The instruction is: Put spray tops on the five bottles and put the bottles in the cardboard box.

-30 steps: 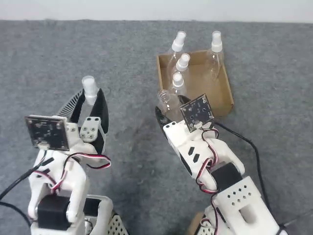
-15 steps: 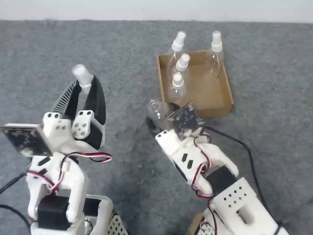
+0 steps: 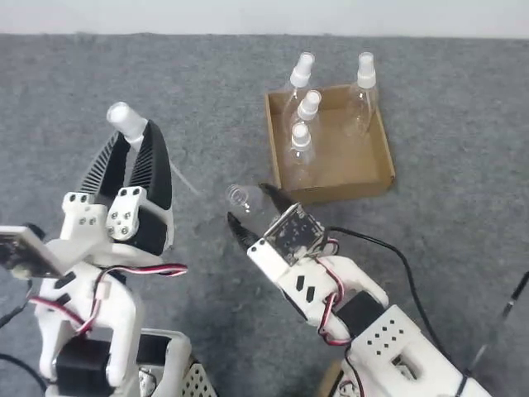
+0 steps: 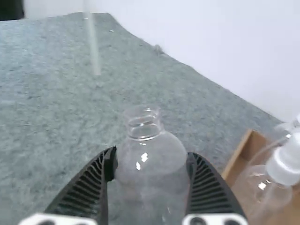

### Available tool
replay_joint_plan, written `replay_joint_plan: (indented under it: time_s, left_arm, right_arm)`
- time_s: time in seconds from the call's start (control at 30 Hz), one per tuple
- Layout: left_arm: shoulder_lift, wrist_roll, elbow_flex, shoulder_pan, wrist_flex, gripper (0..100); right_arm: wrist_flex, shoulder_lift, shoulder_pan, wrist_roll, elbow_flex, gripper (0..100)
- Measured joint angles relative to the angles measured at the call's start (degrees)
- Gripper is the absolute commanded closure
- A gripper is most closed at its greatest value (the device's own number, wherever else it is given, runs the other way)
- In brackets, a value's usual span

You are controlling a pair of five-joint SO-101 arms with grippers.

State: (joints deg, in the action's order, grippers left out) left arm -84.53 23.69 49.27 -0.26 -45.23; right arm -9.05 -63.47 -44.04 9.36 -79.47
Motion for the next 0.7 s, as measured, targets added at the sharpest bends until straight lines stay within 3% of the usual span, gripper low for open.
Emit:
replay_joint_plan:
  time_s: [0.7]
  left_arm:
    - [0.18,0.79,2.73,6.24,0.00,99]
  right_arm:
    - [0.35,0.00,-2.64,0.18,-1.32,94.3]
